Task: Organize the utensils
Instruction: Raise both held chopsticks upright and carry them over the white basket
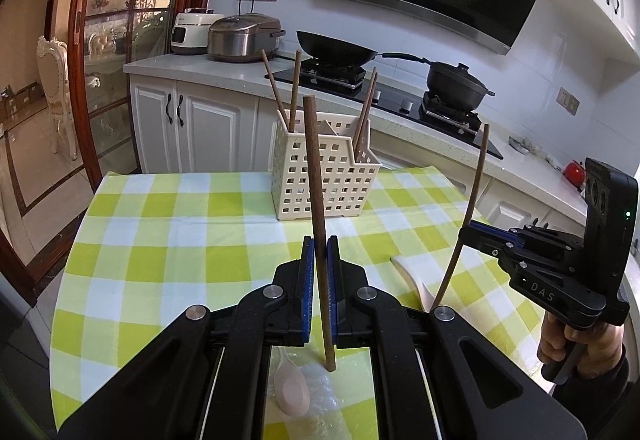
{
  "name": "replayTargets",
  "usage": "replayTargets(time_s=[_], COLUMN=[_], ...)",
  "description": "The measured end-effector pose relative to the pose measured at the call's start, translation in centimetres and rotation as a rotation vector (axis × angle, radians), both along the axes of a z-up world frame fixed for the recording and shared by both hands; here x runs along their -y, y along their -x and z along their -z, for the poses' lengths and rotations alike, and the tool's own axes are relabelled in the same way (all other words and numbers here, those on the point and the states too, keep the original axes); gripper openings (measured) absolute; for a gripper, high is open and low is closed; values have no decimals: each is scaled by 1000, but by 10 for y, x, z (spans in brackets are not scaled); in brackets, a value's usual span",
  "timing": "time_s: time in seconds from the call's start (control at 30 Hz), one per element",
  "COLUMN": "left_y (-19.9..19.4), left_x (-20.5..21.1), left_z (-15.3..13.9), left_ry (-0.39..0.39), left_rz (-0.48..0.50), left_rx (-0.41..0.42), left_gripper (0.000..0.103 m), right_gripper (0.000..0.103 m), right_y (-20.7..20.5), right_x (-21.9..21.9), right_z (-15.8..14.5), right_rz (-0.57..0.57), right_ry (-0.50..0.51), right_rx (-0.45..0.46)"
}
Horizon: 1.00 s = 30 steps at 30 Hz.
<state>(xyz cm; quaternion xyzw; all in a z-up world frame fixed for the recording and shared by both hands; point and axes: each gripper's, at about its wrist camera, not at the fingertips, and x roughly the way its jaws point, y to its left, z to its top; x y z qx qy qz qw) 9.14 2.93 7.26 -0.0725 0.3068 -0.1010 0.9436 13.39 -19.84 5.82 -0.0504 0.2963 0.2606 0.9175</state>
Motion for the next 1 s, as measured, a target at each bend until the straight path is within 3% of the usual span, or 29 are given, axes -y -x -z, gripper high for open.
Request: replayTargets(time_s=[0.53, 1.0], left_y=[-9, -64], left_x=[-2, -25], left_z=[-15, -77], left_ry=[29, 70], left_rz=[21, 28], left_rx=[10, 38], left_gripper=[4, 4], right_gripper=[6, 6], right_y=[-4, -48], right_x=[2, 3], right_z=[-20, -77], right_rz=[-1, 40], right_ry=[-46, -64], right_rx=[16, 74])
